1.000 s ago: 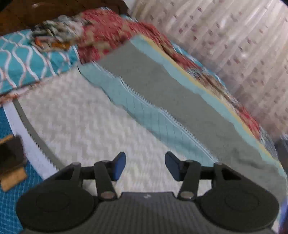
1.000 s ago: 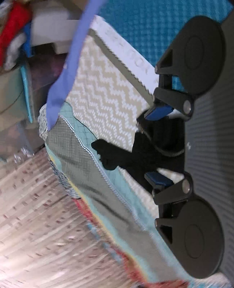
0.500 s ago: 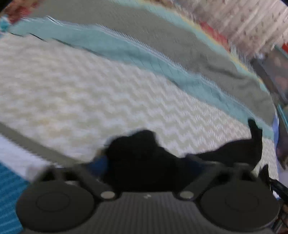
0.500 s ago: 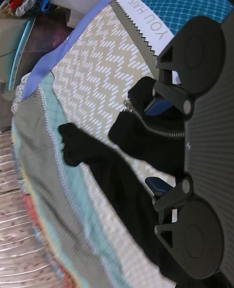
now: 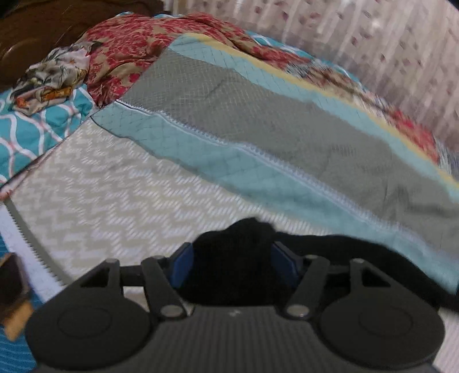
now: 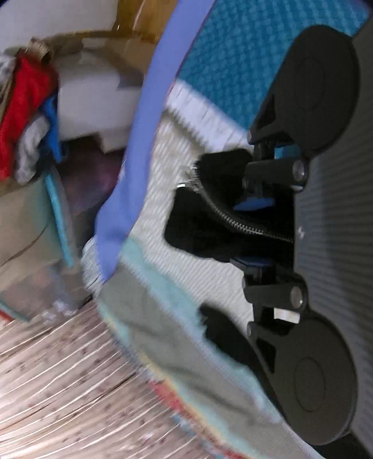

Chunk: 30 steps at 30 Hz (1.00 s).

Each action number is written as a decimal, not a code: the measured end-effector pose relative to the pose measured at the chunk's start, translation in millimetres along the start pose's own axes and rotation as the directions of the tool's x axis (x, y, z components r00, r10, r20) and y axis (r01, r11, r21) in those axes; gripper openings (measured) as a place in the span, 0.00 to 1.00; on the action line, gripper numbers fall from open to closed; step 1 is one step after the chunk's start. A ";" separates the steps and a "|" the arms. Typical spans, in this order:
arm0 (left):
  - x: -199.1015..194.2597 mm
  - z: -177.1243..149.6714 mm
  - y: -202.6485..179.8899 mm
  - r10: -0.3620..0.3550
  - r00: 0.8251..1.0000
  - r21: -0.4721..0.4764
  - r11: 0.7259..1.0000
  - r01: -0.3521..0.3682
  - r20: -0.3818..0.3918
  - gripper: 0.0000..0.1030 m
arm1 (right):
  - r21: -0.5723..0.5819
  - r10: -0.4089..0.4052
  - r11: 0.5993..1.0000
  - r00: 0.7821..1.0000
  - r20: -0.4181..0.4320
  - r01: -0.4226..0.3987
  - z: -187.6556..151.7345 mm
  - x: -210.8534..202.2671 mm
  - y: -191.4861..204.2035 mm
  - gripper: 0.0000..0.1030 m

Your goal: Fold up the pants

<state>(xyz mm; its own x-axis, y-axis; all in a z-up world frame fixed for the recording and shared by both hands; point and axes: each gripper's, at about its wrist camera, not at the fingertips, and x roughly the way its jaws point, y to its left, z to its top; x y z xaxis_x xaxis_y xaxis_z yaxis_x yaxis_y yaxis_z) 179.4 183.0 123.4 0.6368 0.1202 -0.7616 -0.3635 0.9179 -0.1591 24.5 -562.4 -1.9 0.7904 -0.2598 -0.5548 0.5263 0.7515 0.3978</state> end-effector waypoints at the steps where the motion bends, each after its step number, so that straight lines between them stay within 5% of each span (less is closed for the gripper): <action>1: -5.6 -15.9 13.9 -0.013 0.999 0.019 1.000 0.014 -0.042 0.75 | 0.013 -0.006 1.000 1.000 0.000 0.006 -3.0 -5.4 -11.3 0.40; 3: -13.4 -40.3 28.9 -0.048 0.991 0.022 0.998 0.051 -0.121 0.88 | 0.060 0.016 0.998 1.000 -0.014 -0.015 -6.6 -14.8 -31.1 0.46; 6: -32.1 -80.1 62.7 -0.110 0.969 -0.032 0.994 0.105 -0.221 0.93 | 0.124 0.027 0.992 0.999 -0.022 -0.024 -7.9 -31.5 -56.0 0.48; 10: -47.1 -128.8 89.4 -0.257 0.913 -0.208 0.958 0.197 -0.317 0.96 | 0.147 0.022 0.989 1.000 0.003 -0.022 -6.5 -50.6 -57.4 0.55; 17: -36.7 -181.4 78.4 -0.380 0.845 -0.358 0.901 0.245 -0.378 0.97 | 0.117 0.038 0.992 0.999 0.016 -0.039 22.0 -14.6 -26.1 0.64; 20: -30.5 -182.8 65.3 -0.392 0.839 -0.371 0.894 0.251 -0.377 0.97 | 0.140 0.029 0.990 0.999 -0.032 -0.024 30.2 13.7 -24.5 0.64; 21: -27.6 -182.9 61.3 -0.392 0.841 -0.377 0.892 0.248 -0.374 0.93 | 0.137 0.029 0.990 0.998 -0.057 -0.021 32.4 25.0 -23.7 0.63; 22: -24.9 -181.7 57.5 -0.399 0.838 -0.387 0.887 0.251 -0.371 0.71 | 0.127 0.036 0.992 0.995 -0.094 -0.024 33.6 37.5 -22.4 0.63; 23: -22.4 -182.1 53.0 -0.408 0.833 -0.394 0.883 0.256 -0.374 0.50 | 0.112 0.030 0.994 0.991 -0.133 -0.015 33.3 47.5 -20.3 0.49; 24: -18.0 -179.8 50.4 -0.402 0.825 -0.394 0.887 0.242 -0.398 0.11 | 0.094 0.012 0.996 0.985 -0.172 0.004 33.1 56.6 -18.2 0.06; 26: -20.4 -176.5 51.3 -0.389 0.830 -0.413 0.885 0.216 -0.400 0.10 | 0.135 0.013 0.991 0.984 -0.179 0.012 37.8 56.3 -18.2 0.06; 30: -66.7 -147.4 67.5 -0.419 0.870 -0.403 0.866 0.296 -0.260 0.10 | 0.246 0.192 0.951 0.981 0.014 -0.189 77.6 -5.6 -32.9 0.06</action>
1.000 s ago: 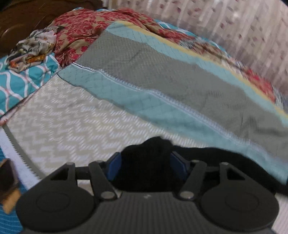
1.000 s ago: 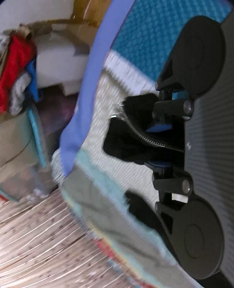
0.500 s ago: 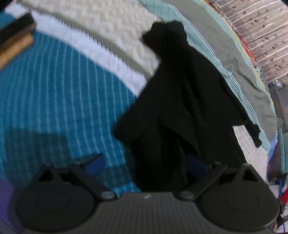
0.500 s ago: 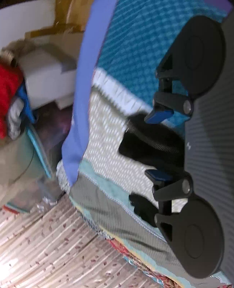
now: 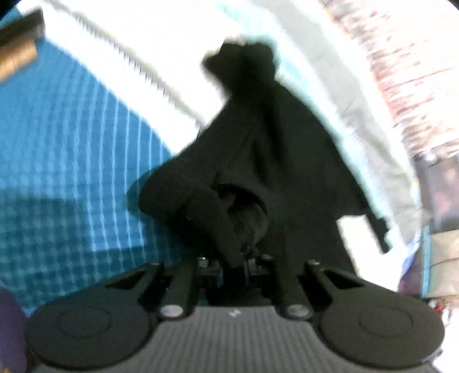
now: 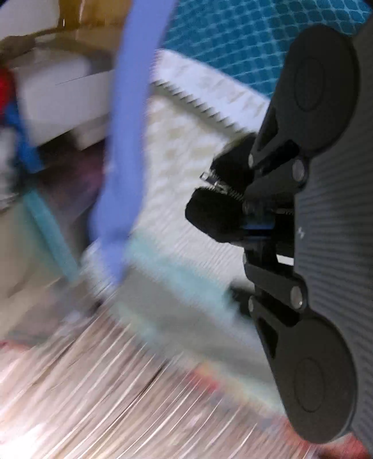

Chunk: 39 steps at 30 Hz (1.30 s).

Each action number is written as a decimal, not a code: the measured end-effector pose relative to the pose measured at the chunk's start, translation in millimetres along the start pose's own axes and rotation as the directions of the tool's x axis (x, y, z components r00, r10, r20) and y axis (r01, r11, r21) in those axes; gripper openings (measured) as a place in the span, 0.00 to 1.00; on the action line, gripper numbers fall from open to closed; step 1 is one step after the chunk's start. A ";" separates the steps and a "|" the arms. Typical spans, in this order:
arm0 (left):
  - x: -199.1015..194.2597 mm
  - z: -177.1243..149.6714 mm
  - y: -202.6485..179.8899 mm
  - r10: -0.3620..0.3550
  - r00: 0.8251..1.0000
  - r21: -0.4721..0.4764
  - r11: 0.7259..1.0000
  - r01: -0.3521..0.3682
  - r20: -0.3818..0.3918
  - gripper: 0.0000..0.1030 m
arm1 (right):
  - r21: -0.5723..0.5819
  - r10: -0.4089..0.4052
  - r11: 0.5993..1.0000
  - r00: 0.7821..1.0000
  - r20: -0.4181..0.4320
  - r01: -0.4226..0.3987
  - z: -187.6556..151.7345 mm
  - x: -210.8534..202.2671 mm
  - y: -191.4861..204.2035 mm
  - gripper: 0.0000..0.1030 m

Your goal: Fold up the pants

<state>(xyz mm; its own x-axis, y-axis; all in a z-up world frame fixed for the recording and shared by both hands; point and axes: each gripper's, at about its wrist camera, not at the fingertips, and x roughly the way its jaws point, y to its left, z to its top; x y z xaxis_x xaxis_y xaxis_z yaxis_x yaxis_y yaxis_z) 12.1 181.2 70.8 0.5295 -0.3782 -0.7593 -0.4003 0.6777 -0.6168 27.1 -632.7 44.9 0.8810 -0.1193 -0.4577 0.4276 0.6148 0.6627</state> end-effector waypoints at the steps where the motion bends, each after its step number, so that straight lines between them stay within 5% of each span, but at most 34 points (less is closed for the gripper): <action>1: -16.8 1.7 0.1 -0.024 0.999 0.003 1.000 0.024 0.024 0.10 | 0.014 0.046 0.999 0.998 0.038 -0.046 11.2 -21.5 -2.4 0.06; 6: -48.6 -15.1 5.0 -0.021 0.999 0.077 0.997 0.018 0.034 0.10 | 0.019 0.095 0.995 0.991 0.094 -0.097 28.2 -100.7 -45.1 0.06; 9: -30.9 -37.4 22.2 0.063 0.998 0.102 0.993 -0.061 -0.015 0.10 | 0.009 -0.032 0.999 0.999 0.028 0.032 1.9 -113.1 -83.7 0.07; 12: -14.6 -56.9 43.7 0.155 0.986 0.111 0.983 -0.148 -0.054 0.17 | 0.033 -0.214 0.975 0.973 -0.089 0.218 -29.0 -110.7 -119.0 0.18; 14: -14.7 -65.6 55.0 0.160 0.984 0.096 0.984 -0.151 -0.083 0.22 | 0.113 -0.186 0.974 0.978 -0.091 0.196 -38.5 -126.8 -137.7 0.22; 16: -31.1 -66.6 59.9 0.128 0.989 0.100 0.988 -0.120 -0.080 0.33 | 0.196 -0.210 0.957 0.977 -0.033 0.212 -31.4 -152.9 -144.8 0.37; 19: -69.3 -58.4 67.3 0.096 0.995 0.125 0.988 -0.093 -0.015 0.37 | 0.153 -0.278 0.951 0.959 0.056 0.267 -9.2 -179.7 -131.2 0.42; 23: -109.1 -22.4 65.2 0.152 0.978 0.161 0.971 -0.174 0.142 0.38 | 0.024 -0.211 0.977 0.972 0.106 0.210 13.5 -186.8 -89.2 0.42; 28: -88.3 63.7 4.0 0.248 0.925 0.284 0.900 -0.330 0.288 0.45 | -0.108 -0.042 0.993 0.999 -0.024 0.039 16.9 -116.7 0.4 0.42; 32: -23.0 116.9 -64.5 0.260 0.914 0.405 0.834 -0.375 0.312 0.52 | -0.135 0.025 0.990 0.987 -0.159 -0.046 11.8 -23.6 70.4 0.42; 36: 55.2 153.0 -115.2 0.284 0.900 0.493 0.761 -0.422 0.331 0.75 | -0.214 -0.008 0.976 0.968 -0.252 -0.048 5.6 76.8 139.0 0.44; 39: 105.2 156.8 -128.9 0.284 0.907 0.530 0.740 -0.414 0.312 0.77 | -0.289 -0.079 0.957 0.952 -0.294 -0.010 -8.3 143.0 175.8 0.48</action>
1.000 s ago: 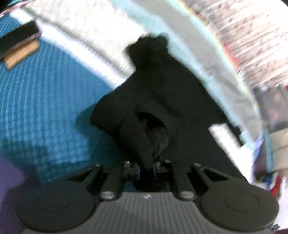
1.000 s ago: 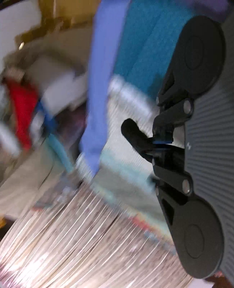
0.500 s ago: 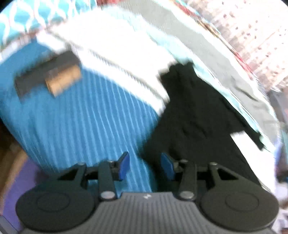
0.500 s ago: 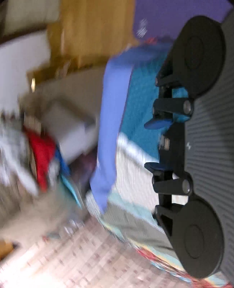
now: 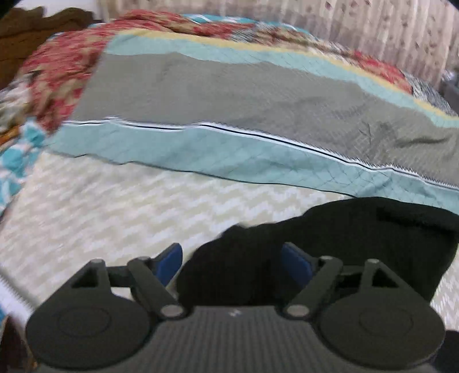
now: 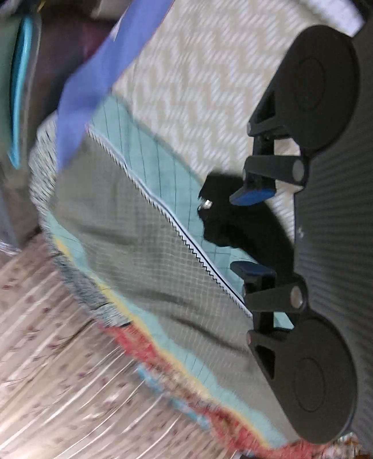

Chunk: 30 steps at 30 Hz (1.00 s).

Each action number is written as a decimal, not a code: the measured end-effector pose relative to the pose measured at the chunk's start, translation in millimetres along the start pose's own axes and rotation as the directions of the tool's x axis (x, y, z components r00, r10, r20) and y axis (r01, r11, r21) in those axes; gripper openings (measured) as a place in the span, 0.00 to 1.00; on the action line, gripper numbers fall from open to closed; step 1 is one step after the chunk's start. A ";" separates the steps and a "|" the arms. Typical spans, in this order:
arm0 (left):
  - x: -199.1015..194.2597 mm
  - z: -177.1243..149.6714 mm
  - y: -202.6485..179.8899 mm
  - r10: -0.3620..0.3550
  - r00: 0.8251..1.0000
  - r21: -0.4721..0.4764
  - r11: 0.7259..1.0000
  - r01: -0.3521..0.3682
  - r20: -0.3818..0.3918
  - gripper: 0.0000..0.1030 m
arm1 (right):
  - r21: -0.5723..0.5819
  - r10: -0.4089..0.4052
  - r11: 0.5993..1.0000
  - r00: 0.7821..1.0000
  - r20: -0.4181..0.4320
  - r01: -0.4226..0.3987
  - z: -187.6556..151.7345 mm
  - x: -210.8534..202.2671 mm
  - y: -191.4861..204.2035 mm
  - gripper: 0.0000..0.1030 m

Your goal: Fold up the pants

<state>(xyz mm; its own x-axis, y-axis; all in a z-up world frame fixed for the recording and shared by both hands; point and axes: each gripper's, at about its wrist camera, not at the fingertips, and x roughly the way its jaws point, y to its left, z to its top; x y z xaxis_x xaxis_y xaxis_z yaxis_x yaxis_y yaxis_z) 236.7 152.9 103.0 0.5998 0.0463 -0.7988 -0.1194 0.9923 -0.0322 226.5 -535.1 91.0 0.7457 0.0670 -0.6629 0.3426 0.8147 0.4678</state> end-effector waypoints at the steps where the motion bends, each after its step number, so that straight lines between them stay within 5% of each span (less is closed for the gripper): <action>1: 11.7 1.9 -9.2 -0.005 1.000 0.014 1.000 0.005 -0.006 0.77 | -0.022 -0.016 1.000 1.000 -0.021 0.016 2.7 21.6 10.3 0.50; 5: 46.0 -2.7 -36.3 0.030 0.999 0.112 0.993 -0.028 -0.015 0.76 | -0.079 -0.090 0.993 0.994 -0.063 0.085 7.0 85.1 33.1 0.57; 8: 68.4 -10.4 -47.2 0.097 0.994 0.169 0.982 -0.089 -0.042 0.51 | -0.078 -0.177 0.982 0.980 -0.087 0.171 4.1 131.4 37.4 0.58; 10: 83.0 -10.5 -42.6 0.101 0.990 0.156 0.984 -0.085 -0.095 0.27 | -0.120 -0.216 0.972 0.970 -0.110 0.203 -2.0 150.1 37.0 0.45; 11: 82.8 -10.9 -40.4 0.091 0.992 0.133 0.988 -0.079 -0.087 0.24 | -0.167 -0.261 0.955 0.961 -0.089 0.244 -6.7 152.7 37.9 0.20; 12: 78.3 -11.0 -38.2 0.090 0.993 0.123 0.989 -0.081 -0.073 0.18 | -0.180 -0.262 0.952 0.963 -0.064 0.247 -7.5 148.8 36.9 0.11; 18: 0.1 -17.1 -23.1 0.010 0.996 0.055 0.998 -0.015 0.093 0.15 | 0.089 -0.056 0.995 0.995 0.088 0.048 22.1 40.3 -2.2 0.10; 23: -79.0 -41.9 -3.8 -0.092 0.974 0.010 0.996 0.092 0.206 0.15 | 0.307 0.113 0.938 0.978 0.178 -0.164 17.3 -70.2 -51.2 0.09; 30: -155.0 -130.6 1.1 -0.187 0.960 0.050 0.982 0.180 0.210 0.15 | 0.376 0.113 0.911 0.979 0.168 -0.170 -60.3 -175.5 -112.5 0.09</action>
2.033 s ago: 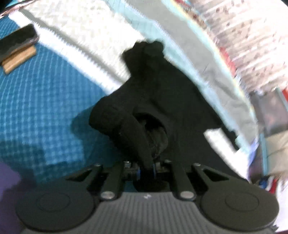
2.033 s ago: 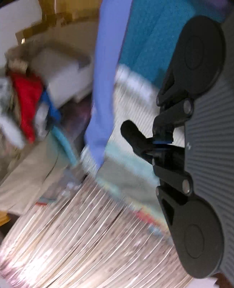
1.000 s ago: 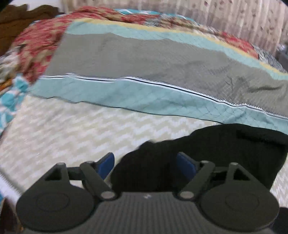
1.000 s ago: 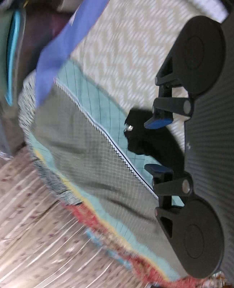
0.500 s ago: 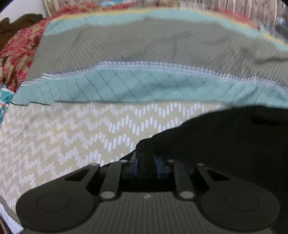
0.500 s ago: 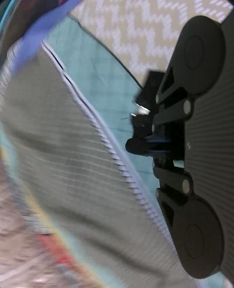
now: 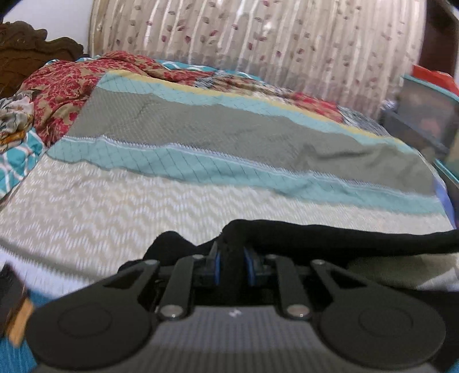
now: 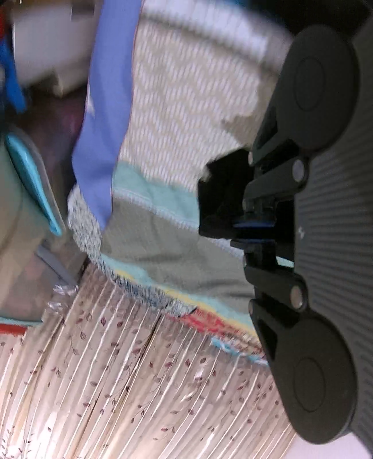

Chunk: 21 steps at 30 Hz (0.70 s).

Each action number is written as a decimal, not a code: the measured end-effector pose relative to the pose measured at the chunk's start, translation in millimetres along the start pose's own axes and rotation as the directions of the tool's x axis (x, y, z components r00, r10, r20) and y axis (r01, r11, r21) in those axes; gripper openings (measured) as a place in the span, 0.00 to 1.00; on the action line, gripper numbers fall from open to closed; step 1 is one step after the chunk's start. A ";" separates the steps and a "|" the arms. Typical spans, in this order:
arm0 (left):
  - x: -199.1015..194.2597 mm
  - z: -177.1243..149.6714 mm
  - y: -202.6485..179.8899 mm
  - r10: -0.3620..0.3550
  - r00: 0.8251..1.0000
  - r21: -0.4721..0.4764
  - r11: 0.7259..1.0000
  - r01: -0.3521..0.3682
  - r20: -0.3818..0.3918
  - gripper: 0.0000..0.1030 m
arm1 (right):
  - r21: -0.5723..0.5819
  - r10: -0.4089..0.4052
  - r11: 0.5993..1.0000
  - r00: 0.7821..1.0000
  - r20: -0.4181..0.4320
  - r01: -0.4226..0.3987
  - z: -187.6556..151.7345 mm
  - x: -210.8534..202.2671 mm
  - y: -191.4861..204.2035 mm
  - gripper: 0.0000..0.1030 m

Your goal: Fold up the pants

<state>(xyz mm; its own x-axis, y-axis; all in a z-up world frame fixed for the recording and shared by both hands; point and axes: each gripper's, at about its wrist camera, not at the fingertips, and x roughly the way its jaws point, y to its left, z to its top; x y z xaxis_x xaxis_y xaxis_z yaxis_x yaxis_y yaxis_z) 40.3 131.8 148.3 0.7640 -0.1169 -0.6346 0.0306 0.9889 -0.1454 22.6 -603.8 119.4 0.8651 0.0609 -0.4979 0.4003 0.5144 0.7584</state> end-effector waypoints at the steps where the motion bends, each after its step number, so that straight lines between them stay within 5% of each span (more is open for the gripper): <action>1: -8.4 -13.1 -2.0 -0.004 1.000 0.004 1.000 0.004 -0.009 0.15 | 0.002 -0.016 1.000 1.000 0.001 0.016 -3.7 -12.3 -14.7 0.09; 8: -50.3 -92.1 -20.8 -0.027 0.996 0.059 0.998 0.032 -0.087 0.15 | 0.175 -0.107 0.979 0.994 0.004 0.105 -20.7 -76.5 -117.3 0.09; 15: -86.8 -127.9 -31.6 -0.048 0.997 0.038 0.998 0.051 -0.068 0.15 | 0.283 -0.020 0.959 0.991 0.129 -0.017 -30.2 -129.1 -162.5 0.09; 17: -84.0 -142.0 -37.6 -0.023 0.996 0.076 0.997 0.030 -0.089 0.18 | 0.250 -0.066 0.968 0.991 0.118 0.034 -34.3 -131.8 -173.0 0.09; 21: -81.1 -164.3 -42.8 -0.011 0.982 0.131 0.991 0.036 -0.187 0.31 | 0.305 -0.266 0.927 0.957 0.120 0.219 -42.2 -136.0 -201.8 0.36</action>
<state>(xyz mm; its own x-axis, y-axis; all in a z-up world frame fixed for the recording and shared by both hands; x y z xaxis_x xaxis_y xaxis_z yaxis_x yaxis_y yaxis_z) -128.9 83.9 81.2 0.6293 -0.1429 -0.7639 0.1425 0.9875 -0.0674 -188.6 -679.8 16.3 0.7576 -0.1811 -0.6271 0.6526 0.2292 0.7222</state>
